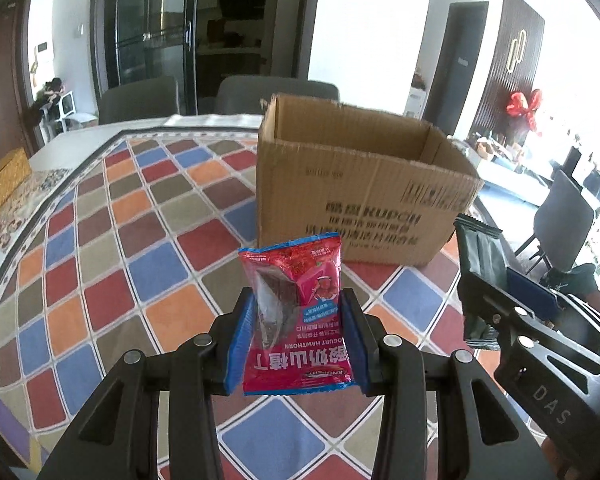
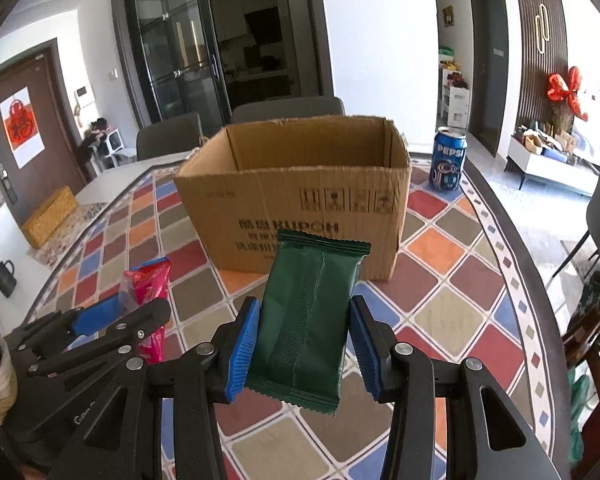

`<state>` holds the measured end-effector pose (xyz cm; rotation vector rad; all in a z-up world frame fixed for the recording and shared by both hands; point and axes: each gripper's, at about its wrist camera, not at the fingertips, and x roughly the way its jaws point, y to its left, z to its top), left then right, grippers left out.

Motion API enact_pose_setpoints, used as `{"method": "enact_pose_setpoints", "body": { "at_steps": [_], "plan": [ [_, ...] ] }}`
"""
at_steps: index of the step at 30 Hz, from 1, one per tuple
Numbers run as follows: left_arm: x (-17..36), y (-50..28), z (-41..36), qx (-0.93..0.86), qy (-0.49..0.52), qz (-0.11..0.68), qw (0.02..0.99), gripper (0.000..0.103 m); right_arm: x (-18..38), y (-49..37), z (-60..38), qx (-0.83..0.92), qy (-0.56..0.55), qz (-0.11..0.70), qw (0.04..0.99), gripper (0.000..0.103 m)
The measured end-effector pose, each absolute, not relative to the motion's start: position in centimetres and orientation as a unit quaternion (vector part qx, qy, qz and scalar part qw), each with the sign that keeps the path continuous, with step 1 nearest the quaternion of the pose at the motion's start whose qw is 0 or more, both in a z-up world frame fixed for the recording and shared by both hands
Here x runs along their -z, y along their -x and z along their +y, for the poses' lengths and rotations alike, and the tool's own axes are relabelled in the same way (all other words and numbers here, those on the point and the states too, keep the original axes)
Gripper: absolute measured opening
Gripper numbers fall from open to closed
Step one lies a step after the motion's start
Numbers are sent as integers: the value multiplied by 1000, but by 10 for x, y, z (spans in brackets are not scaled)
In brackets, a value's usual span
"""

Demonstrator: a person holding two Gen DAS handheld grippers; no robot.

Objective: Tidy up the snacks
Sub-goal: 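Lift the bag and green bar into the cardboard box and open both tools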

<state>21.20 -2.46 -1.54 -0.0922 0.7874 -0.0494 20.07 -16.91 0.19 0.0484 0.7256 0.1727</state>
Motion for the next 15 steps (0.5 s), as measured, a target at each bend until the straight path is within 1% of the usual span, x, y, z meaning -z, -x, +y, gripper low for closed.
{"method": "enact_pose_setpoints", "body": {
  "at_steps": [7,15],
  "plan": [
    [-4,-222,-23,26,37,364,930,41,-17,-207,-168,-83,-25,335,938,46],
    [-14,-242,-22,22,23,361,932,41,-30,-221,-164,-77,-17,317,945,46]
  ]
}}
